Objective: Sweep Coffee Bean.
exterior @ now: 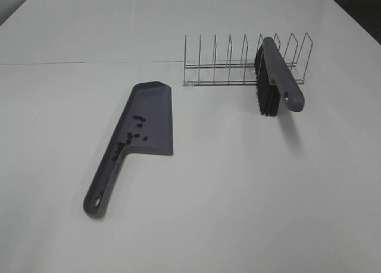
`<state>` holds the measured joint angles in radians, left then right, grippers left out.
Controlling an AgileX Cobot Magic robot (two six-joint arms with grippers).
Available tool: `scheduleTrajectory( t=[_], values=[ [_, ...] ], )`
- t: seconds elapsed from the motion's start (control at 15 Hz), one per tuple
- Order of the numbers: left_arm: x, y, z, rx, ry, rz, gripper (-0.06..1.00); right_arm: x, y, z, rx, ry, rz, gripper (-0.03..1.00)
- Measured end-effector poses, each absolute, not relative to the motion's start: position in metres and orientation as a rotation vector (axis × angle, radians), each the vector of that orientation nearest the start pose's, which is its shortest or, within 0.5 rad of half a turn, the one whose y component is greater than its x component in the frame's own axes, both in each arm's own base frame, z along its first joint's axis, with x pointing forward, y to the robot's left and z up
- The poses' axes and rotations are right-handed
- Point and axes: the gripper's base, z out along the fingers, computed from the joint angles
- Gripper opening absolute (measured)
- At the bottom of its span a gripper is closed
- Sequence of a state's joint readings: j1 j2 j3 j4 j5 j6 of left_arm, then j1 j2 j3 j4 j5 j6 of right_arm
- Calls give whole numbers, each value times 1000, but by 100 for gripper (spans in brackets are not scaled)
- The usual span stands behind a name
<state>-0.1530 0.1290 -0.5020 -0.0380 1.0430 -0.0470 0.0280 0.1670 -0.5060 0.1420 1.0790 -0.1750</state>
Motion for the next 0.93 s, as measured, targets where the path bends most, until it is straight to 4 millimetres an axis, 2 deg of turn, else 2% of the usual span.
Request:
scheduleTrajectory(
  t=[0.2,0.4,0.93],
  values=[
    [10,-3,279,1,2120,-98,78,8,11,278,-176,2137,65,71],
    [-5,-3,279,-11,2021,-92,78,-3,12,278,-176,2068,61,71],
    [-5,-2,279,23,2022,-112,78,-7,12,278,-177,2036,58,71]
  ],
)
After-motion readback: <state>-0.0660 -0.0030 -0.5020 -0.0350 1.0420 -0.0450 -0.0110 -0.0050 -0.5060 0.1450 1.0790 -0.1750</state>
